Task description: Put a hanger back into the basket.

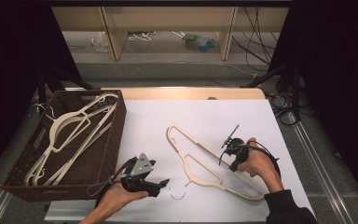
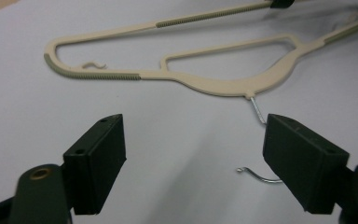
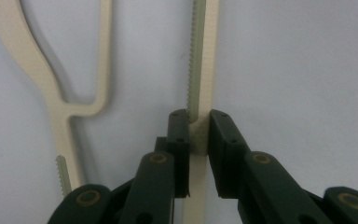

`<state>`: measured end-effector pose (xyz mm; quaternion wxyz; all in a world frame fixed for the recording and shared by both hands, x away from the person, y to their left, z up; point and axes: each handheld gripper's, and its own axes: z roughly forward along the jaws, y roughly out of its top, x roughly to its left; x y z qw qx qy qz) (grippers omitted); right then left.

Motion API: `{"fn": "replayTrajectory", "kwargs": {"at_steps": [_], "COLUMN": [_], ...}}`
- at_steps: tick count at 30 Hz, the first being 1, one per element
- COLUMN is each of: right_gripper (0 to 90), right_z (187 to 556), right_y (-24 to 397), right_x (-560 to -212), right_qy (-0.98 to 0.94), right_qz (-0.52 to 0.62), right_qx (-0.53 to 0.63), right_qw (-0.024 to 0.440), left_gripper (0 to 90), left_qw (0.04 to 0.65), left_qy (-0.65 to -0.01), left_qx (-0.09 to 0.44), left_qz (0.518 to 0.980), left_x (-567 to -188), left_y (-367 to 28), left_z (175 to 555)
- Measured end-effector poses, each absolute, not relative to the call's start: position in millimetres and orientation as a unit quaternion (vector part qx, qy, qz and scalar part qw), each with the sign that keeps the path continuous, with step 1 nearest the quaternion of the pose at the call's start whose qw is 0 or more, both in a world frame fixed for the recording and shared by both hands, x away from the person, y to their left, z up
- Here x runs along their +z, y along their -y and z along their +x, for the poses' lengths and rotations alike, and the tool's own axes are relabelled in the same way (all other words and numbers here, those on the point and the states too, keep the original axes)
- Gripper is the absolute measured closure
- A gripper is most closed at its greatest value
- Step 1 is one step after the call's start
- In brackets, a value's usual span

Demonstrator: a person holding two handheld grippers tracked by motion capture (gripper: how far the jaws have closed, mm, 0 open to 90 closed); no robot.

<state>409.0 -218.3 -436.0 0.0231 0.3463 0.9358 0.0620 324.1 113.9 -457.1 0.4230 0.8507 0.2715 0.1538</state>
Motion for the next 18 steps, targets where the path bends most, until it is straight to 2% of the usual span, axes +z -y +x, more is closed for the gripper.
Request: {"fn": "replayTrajectory", "kwargs": {"at_steps": [13,18], "right_gripper": [79.4,79.3], "right_z": [409.1,410.7], "right_y": [218.9,220.7], "right_x": [-413.4,-406.6], "right_qy": [-0.947,-0.947], "right_qz": [0.312,0.308], "right_qx": [0.072,0.077], "right_qw": [0.038,0.036], "left_gripper": [25.7,25.8], "left_qw": [0.364,0.357], "left_qy": [-0.195,-0.177], "left_qx": [0.204,0.201], "left_qz": [0.888,0.895], "left_x": [-478.9,-482.4], "left_y": [-76.0,-63.5], "left_z": [353.2,356.2]}}
